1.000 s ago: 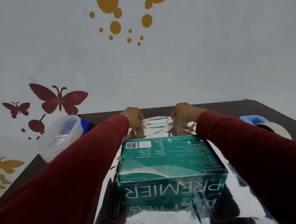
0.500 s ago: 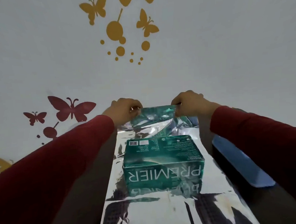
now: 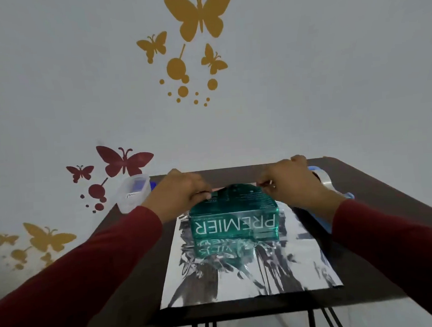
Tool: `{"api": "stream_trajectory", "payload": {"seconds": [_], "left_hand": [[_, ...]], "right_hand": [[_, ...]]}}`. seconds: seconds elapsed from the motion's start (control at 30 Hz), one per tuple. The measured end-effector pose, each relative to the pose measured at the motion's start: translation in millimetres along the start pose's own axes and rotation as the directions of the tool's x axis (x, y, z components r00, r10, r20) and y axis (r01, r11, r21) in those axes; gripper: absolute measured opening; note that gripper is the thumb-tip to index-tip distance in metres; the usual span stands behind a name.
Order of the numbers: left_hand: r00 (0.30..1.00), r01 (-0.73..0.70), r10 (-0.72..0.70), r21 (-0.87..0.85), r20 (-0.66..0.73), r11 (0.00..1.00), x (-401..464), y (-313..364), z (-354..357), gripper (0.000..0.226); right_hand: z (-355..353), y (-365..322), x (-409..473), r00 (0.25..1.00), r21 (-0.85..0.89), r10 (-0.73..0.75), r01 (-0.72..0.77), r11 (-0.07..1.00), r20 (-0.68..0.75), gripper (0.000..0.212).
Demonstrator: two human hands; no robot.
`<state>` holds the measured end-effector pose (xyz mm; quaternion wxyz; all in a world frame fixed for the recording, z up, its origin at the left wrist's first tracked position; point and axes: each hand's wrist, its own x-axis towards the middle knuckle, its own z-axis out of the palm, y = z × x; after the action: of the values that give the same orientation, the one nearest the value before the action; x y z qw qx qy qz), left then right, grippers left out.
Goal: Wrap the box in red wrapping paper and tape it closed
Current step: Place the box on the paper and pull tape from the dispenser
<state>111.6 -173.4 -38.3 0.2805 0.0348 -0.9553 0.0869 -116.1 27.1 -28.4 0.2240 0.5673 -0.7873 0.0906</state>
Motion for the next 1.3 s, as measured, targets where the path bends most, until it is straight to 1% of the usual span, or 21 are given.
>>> {"api": "stream_trajectory", "payload": {"seconds": [0.1,0.27,0.37,0.47,0.57,0.6,0.67,0.77,0.93,1.03,1.1,1.13,1.2,1.3], "left_hand": [[1.0,-0.015,0.016,-0.014,0.012,1.0,-15.2,13.2,4.6,0.02],[0.999,-0.006,0.007,-0.034,0.04,0.999,-31.9,19.7,14.8,0.017],[0.999,-0.004,0.006,-0.037,0.053,0.999,-39.6,19.6,17.7,0.013],[0.999,-0.019,0.018,0.03,0.03,0.999,-45.8,20.4,22.3,0.015],[0.998,-0.069,0.07,0.08,-0.01,0.994,-49.7,25.6,27.2,0.012],[0.996,-0.078,0.081,0.096,-0.023,0.992,-50.7,27.8,28.6,0.013],[0.993,-0.095,0.102,0.123,-0.055,0.988,-52.5,31.6,29.7,0.022],[0.988,-0.113,0.131,0.19,-0.084,0.975,-55.8,35.1,31.8,0.032],[0.982,-0.13,0.163,0.281,-0.097,0.951,-64.6,30.4,43.9,0.041],[0.977,-0.155,0.192,0.305,-0.095,0.94,-67.1,27.6,45.9,0.043],[0.973,-0.164,0.206,0.32,-0.102,0.933,-67.1,26.3,47.5,0.038],[0.973,-0.164,0.208,0.328,-0.102,0.93,-67.2,26.1,49.0,0.031],[0.979,-0.126,0.168,0.302,-0.117,0.945,-67.3,29.0,50.1,0.014],[0.978,-0.009,0.03,0.099,-0.207,0.995,-58.1,47.5,46.9,0.017]], "right_hand": [[9.7,-9.0,-21.6,0.999,-0.037,0.026,-0.024,0.999,0.044,0.018],[26.9,-10.3,-41.6,0.996,0.083,0.063,-0.068,0.994,0.058,0.019],[32.3,-8.7,-51.5,0.997,0.104,0.053,-0.058,0.993,0.049,0.019],[39.9,-8.9,-59.2,0.999,0.11,0.035,-0.032,0.993,-0.027,0.019],[48.6,-10.9,-65.9,0.992,0.046,0.047,-0.042,0.998,-0.114,0.013],[52.1,-11.3,-68.2,0.988,0.023,0.05,-0.047,0.999,-0.147,0.017],[58.0,-12.1,-71.6,0.978,-0.024,0.04,-0.046,0.999,-0.204,0.024],[63.5,-12.9,-74.1,0.963,-0.052,0.022,-0.037,0.998,-0.269,0.025],[69.3,-15.5,-76.7,0.954,-0.027,0.047,-0.058,0.998,-0.298,0.029],[73.9,-14.7,-78.2,0.946,-0.018,0.047,-0.055,0.998,-0.319,0.03],[75.2,-13.5,-79.7,0.946,-0.028,0.043,-0.055,0.998,-0.321,0.03],[75.9,-12.7,-80.3,0.947,-0.044,0.036,-0.053,0.998,-0.318,0.03],[77.8,-11.6,-81.5,0.947,-0.082,0.01,-0.038,0.996,-0.32,0.031],[83.5,-10.7,-82.5,0.936,-0.102,-0.024,-0.013,0.995,-0.35,0.032]]}}
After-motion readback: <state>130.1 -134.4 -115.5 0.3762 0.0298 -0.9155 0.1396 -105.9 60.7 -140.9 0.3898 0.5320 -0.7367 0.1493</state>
